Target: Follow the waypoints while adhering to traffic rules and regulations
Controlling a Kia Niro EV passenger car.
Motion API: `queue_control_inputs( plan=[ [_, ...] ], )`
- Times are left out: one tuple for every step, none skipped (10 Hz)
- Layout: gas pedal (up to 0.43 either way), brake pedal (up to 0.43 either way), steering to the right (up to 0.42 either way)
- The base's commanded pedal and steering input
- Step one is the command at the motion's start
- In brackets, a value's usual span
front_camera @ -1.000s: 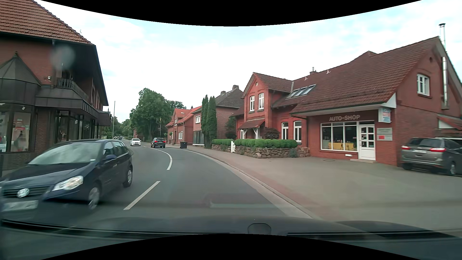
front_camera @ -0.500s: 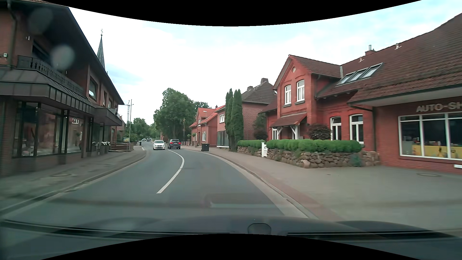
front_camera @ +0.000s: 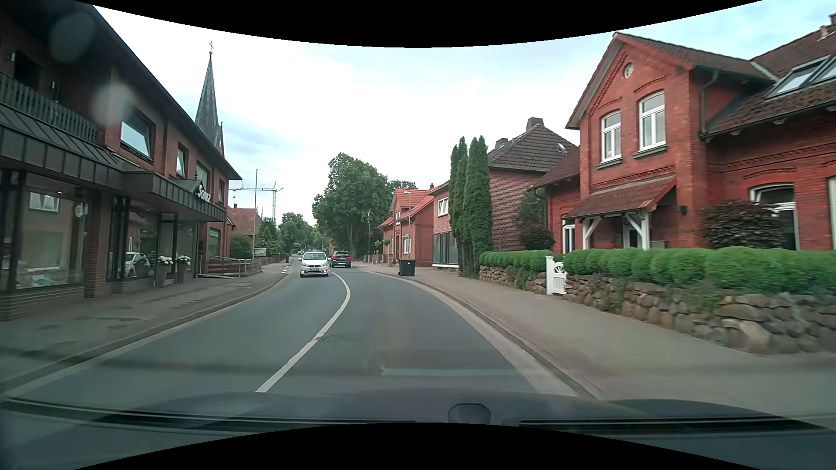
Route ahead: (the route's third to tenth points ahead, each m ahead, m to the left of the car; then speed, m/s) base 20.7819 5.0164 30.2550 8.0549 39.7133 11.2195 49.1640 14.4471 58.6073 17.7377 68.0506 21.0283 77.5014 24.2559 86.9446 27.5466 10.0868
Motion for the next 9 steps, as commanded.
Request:
queue_control_inputs(
  plan=[
    [0.220,0.000,-0.075],
    [0.220,0.000,-0.078],
    [0.220,0.000,-0.083],
    [0.220,0.000,-0.083],
    [0.220,0.000,-0.076],
    [0.220,0.000,-0.075],
    [0.220,0.000,-0.075],
    [0.220,0.000,-0.072],
    [0.220,0.000,-0.069]
  ],
)
